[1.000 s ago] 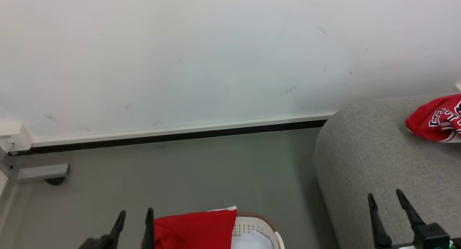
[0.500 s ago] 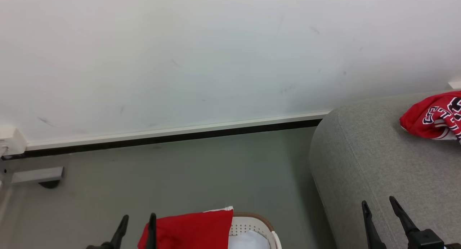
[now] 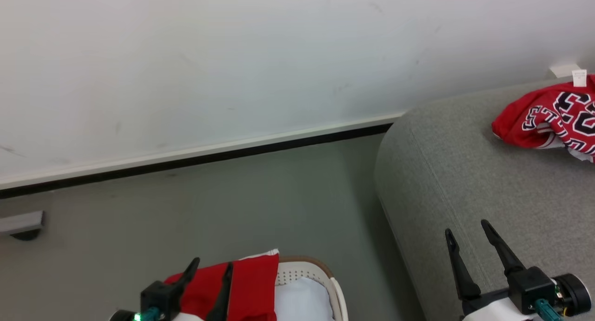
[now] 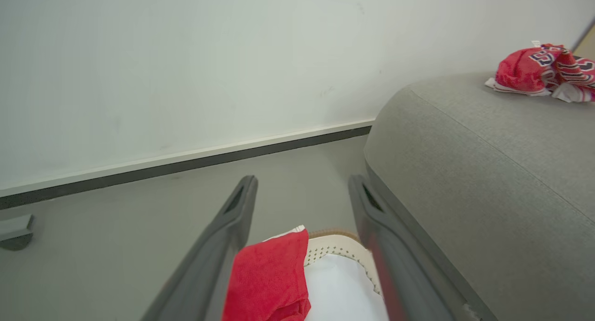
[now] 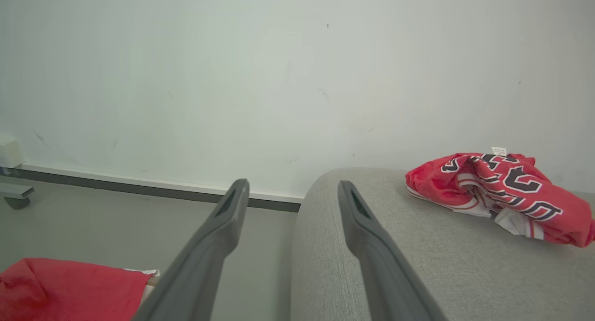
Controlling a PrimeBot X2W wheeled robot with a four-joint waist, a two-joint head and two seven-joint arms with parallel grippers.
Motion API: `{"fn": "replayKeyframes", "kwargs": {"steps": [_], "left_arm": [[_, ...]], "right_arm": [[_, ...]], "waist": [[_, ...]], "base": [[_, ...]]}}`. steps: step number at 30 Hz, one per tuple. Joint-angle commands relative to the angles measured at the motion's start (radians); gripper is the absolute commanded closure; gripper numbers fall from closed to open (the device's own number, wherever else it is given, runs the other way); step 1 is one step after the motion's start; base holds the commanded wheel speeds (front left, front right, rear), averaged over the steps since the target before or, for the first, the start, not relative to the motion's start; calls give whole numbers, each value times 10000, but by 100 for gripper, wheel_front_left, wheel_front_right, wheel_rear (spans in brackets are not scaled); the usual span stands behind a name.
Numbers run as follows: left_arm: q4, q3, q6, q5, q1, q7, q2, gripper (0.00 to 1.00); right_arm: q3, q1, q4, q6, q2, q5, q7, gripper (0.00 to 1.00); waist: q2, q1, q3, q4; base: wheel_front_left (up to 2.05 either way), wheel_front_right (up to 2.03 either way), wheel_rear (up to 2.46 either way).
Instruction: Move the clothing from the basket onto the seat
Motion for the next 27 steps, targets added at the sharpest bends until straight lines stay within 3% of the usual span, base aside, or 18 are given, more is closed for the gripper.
{"fn": "replayKeyframes", "kwargs": {"steps": [1,15,20,27], "left_arm": [[124,-91,-60,236,-343,293,155,0],[2192,-1332,-553,1306,-2670,2834,617,0],[3384,-1420,-641,1426,-3482,3077,741,0],[5122,-1354,-405,1549,-4641,3052,932,0]], "right_arm": [[177,-338,-108,-29,-106,57,5,0],[798,-2083,-1180,-29,-258,476,5,0],[975,-2647,-1512,-29,-380,507,7,0],[788,-3149,-2179,-29,-420,629,7,0]], "waist": [[-1,0,524,-424],[-1,0,3446,-1899],[-1,0,4506,-2340],[-1,0,5933,-2698]], "base": [[0,0,0],[0,0,0],[0,0,0],[0,0,0]]}}
